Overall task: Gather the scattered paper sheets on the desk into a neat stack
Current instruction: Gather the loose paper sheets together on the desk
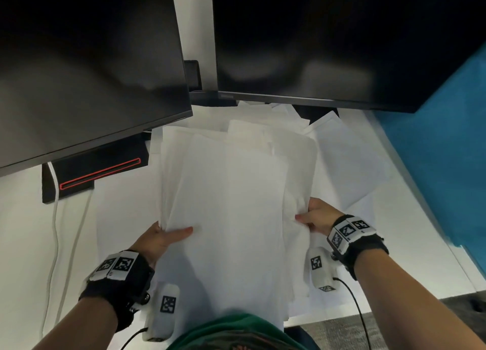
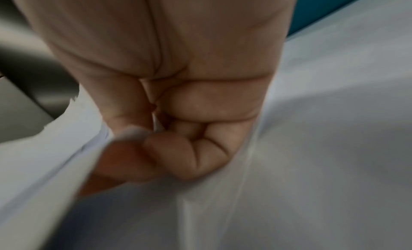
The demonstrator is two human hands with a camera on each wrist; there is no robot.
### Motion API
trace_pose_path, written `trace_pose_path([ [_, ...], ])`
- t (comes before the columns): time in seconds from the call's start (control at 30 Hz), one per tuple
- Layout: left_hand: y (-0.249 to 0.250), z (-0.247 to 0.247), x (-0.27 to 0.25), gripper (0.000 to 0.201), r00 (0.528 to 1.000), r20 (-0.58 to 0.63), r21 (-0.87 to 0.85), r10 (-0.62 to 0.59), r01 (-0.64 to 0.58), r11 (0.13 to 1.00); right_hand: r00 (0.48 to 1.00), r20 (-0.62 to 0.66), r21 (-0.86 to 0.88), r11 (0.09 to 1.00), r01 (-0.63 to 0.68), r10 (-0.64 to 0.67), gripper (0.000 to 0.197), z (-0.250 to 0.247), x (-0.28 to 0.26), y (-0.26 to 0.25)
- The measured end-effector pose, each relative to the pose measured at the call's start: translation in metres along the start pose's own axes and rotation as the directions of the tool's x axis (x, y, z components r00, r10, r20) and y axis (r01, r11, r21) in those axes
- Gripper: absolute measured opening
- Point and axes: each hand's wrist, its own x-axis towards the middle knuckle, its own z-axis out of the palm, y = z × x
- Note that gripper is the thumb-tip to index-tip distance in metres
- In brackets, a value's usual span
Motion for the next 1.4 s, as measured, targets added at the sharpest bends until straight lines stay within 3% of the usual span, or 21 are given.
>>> trace_pose_path([
  [0.1, 0.001, 0.002, 0.000, 0.071, 0.998, 0.066, -0.001, 0.006, -0.006, 1.000, 0.998, 0.064, -0.057, 0.998, 0.027, -0.023, 0.034, 0.021, 0.003, -0.002],
  [0.17, 0.002, 0.002, 0.001, 0.064, 0.996, 0.091, -0.006, -0.008, 0.009, 1.000, 0.999, 0.013, -0.021, 0.998, 0.051, -0.051, 0.035, 0.032, 0.006, 0.000],
  [0.23, 0.004, 0.002, 0.002, 0.063, 0.994, 0.109, -0.046, -0.004, 0.009, 0.999, 0.991, -0.119, 0.134, 0.988, 0.082, -0.066, 0.024, 0.040, 0.006, -0.002],
  [0.33, 0.004, 0.002, 0.005, 0.073, 0.993, 0.118, -0.011, -0.003, 0.004, 1.000, 0.955, -0.287, 0.267, 0.952, 0.149, -0.069, 0.065, 0.047, 0.001, -0.001],
  [0.47, 0.009, 0.004, 0.006, 0.073, 0.988, 0.154, 0.059, 0.005, -0.014, 0.998, 0.878, -0.360, 0.086, 0.926, 0.369, -0.316, 0.040, 0.060, -0.013, -0.006],
  [0.57, 0.021, 0.000, 0.010, 0.058, 0.990, 0.124, -0.017, 0.062, -0.060, 0.998, 0.826, -0.449, 0.090, 0.903, 0.420, -0.339, 0.028, 0.056, -0.017, -0.011],
  [0.67, 0.028, 0.004, 0.011, 0.033, 0.993, 0.096, -0.010, 0.065, -0.064, 0.998, 0.872, -0.364, 0.095, 0.918, 0.385, -0.327, 0.022, 0.051, -0.020, -0.011],
  [0.77, 0.016, 0.012, 0.015, 0.024, 0.999, 0.007, 0.120, 0.038, -0.039, 0.992, 0.938, -0.232, 0.093, 0.954, 0.285, -0.257, 0.015, 0.057, -0.022, -0.011],
  [0.8, 0.010, 0.014, 0.018, 0.021, 0.999, -0.020, 0.148, 0.049, -0.046, 0.988, 0.940, -0.236, 0.026, 0.965, 0.262, -0.248, 0.030, 0.057, -0.017, -0.007],
  [0.87, 0.001, 0.016, 0.020, 0.009, 0.992, -0.088, 0.179, 0.092, -0.076, 0.981, 0.886, -0.382, -0.057, 0.964, 0.260, -0.262, 0.040, 0.050, -0.008, -0.001],
  [0.9, -0.002, 0.015, 0.022, 0.009, 0.986, -0.122, 0.196, 0.113, -0.088, 0.977, 0.823, -0.512, -0.040, 0.964, 0.261, -0.244, 0.038, 0.042, -0.006, 0.002],
  [0.97, -0.007, 0.011, 0.023, 0.006, 0.973, -0.173, 0.243, 0.150, -0.106, 0.964, 0.684, -0.721, 0.058, 0.974, 0.219, -0.111, 0.044, 0.018, -0.003, 0.009],
  [1.0, -0.009, 0.009, 0.022, 0.005, 0.968, -0.190, 0.270, 0.166, -0.111, 0.956, 0.644, -0.765, 0.130, 0.977, 0.170, -0.010, 0.049, 0.005, -0.003, 0.012],
  [1.03, -0.012, 0.006, 0.022, 0.018, 0.961, -0.208, 0.290, 0.185, -0.120, 0.950, 0.600, -0.795, 0.205, 0.969, 0.135, 0.085, 0.054, -0.007, -0.001, 0.017],
  [1.1, -0.019, 0.000, 0.024, 0.035, 0.948, -0.244, 0.315, 0.203, -0.121, 0.941, 0.564, -0.795, 0.323, 0.943, 0.083, 0.223, 0.061, -0.022, -0.003, 0.021],
  [1.13, -0.021, -0.002, 0.024, 0.030, 0.940, -0.266, 0.329, 0.214, -0.120, 0.937, 0.558, -0.790, 0.347, 0.935, 0.067, 0.253, 0.065, -0.026, -0.002, 0.023],
  [1.2, -0.024, -0.005, 0.025, 0.017, 0.938, -0.283, 0.329, 0.200, -0.101, 0.939, 0.552, -0.788, 0.356, 0.933, 0.047, 0.272, 0.071, -0.032, 0.002, 0.025],
  [1.4, -0.029, -0.008, 0.027, 0.026, 0.941, -0.301, 0.291, 0.154, -0.063, 0.955, 0.553, -0.783, 0.343, 0.939, 0.002, 0.285, 0.077, -0.042, 0.013, 0.008],
])
